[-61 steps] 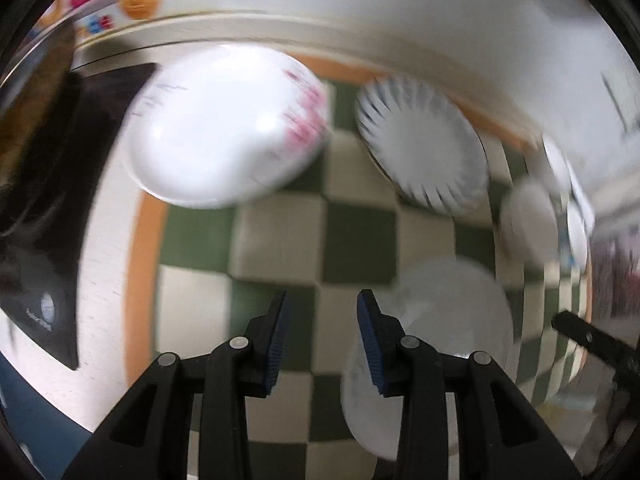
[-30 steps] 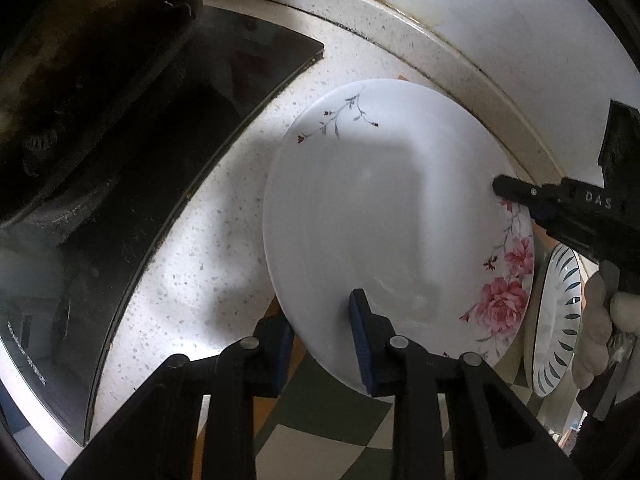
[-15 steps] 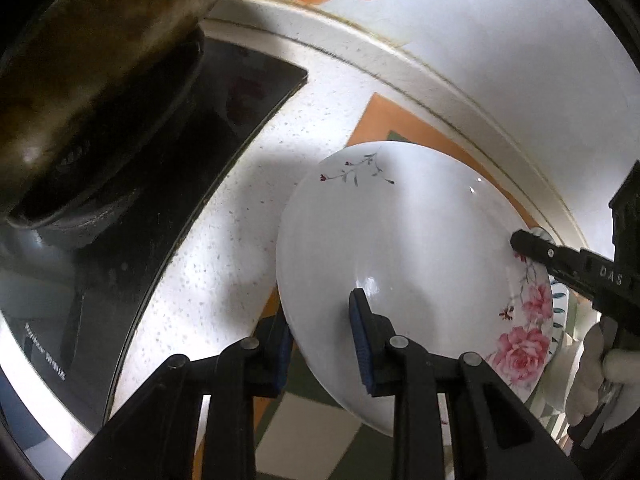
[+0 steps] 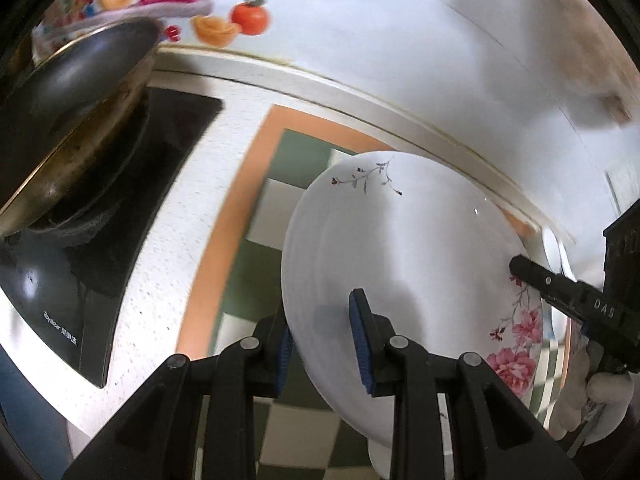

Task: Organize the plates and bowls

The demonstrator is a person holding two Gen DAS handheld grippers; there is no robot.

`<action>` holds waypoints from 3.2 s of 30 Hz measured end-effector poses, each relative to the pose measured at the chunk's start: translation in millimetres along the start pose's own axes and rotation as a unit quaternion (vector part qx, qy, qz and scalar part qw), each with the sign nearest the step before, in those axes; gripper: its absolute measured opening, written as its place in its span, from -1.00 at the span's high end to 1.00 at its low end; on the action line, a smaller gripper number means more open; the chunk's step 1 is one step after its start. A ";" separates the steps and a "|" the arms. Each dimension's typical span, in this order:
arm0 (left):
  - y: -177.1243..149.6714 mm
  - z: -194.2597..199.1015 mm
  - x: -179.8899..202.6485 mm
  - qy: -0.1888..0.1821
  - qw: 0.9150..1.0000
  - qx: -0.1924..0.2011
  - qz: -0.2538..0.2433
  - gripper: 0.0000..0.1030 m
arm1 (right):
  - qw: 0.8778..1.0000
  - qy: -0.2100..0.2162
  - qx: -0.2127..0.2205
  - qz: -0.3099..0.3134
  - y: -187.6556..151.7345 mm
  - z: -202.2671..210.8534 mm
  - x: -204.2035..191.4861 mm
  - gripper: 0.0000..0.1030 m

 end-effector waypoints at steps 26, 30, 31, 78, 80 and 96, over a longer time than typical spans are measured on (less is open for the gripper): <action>-145.7 -71.3 89.1 0.031 0.975 -0.146 -0.167 0.53 | 0.988 -0.051 -0.012 -0.148 -197.8 53.9 139.4 0.77; -148.6 -74.7 87.8 0.037 0.975 -0.149 -0.161 0.51 | 0.987 -0.047 -0.014 -0.152 -198.1 50.9 140.5 0.78; -148.9 -74.8 86.5 0.036 0.975 -0.151 -0.157 0.52 | 0.987 -0.048 -0.017 -0.152 -198.4 50.0 140.2 0.78; 4.7 -85.3 100.5 0.042 0.987 -0.122 -0.094 0.47 | 0.992 -0.088 -0.023 -0.084 8.1 61.5 103.0 0.21; 22.4 -107.1 96.0 0.045 0.987 -0.131 -0.081 0.47 | 0.990 -0.100 -0.034 -0.097 37.5 37.6 120.4 0.21; 47.5 -197.2 103.1 0.015 0.976 -0.202 -0.083 0.66 | 0.971 -0.125 -0.156 -0.128 69.9 -76.0 187.8 0.77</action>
Point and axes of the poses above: each gripper's, at about its wrist camera, not at the fingertips, and z roughly against the way its jaws point, x to its right, y to its top, the point moved 10 cm from there along -z, roughly the way its jaws point
